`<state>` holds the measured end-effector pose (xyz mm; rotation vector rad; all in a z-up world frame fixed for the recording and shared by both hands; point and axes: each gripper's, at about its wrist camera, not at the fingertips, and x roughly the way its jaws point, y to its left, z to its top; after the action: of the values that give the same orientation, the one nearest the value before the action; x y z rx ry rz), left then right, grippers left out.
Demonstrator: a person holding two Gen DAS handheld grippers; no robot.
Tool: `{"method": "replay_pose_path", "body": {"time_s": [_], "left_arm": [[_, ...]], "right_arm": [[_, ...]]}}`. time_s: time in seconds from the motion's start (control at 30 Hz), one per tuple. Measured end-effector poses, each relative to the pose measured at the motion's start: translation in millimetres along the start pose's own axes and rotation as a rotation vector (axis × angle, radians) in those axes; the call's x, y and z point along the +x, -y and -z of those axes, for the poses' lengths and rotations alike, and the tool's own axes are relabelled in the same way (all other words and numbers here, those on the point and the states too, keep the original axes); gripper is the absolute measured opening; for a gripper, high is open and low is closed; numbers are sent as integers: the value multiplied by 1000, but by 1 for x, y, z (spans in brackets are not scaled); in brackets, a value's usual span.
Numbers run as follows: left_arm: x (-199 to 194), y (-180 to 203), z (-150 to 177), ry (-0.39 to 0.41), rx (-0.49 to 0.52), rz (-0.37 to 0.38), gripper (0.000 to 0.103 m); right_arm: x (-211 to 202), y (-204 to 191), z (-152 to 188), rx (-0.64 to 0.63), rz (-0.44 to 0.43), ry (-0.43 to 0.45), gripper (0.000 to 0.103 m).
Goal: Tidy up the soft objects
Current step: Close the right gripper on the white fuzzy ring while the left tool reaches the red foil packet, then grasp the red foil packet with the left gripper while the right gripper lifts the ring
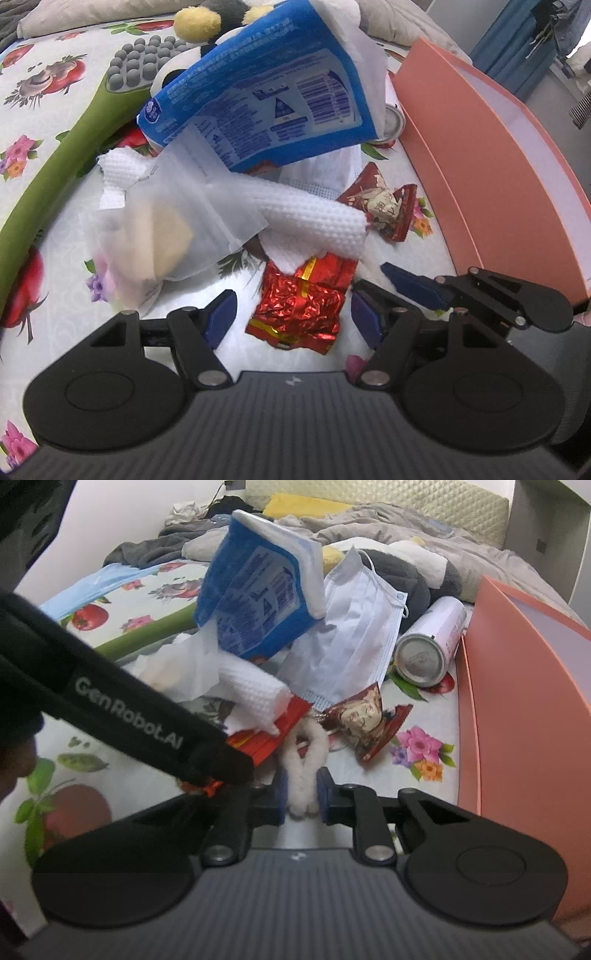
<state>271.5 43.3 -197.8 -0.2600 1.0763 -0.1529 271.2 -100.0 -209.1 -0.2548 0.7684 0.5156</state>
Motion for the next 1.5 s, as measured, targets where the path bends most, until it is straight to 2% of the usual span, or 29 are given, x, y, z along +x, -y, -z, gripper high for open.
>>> {"method": "replay_pose_path", "body": {"time_s": [0.13,0.3,0.5,0.93,1.13,1.5], "left_arm": [[-3,3,5,4,24,-1,73],[-2,10,10,19,54,-44,61],[-6,15,13,32,69,-66,59],[-45,14,39,81,-2,-49,58],[-69,10,60,112,-47,-62,58],[-110,11,94,143,-126,-27,58]], "right_arm": [[-9,1,5,20,3,-11,19],[-16,4,10,37,4,-18,19],[-20,5,9,55,6,-21,19],[-46,-4,4,76,-16,-10,19],[-64,-10,7,83,-8,-9,18],[-91,-16,8,115,0,-3,17]]}}
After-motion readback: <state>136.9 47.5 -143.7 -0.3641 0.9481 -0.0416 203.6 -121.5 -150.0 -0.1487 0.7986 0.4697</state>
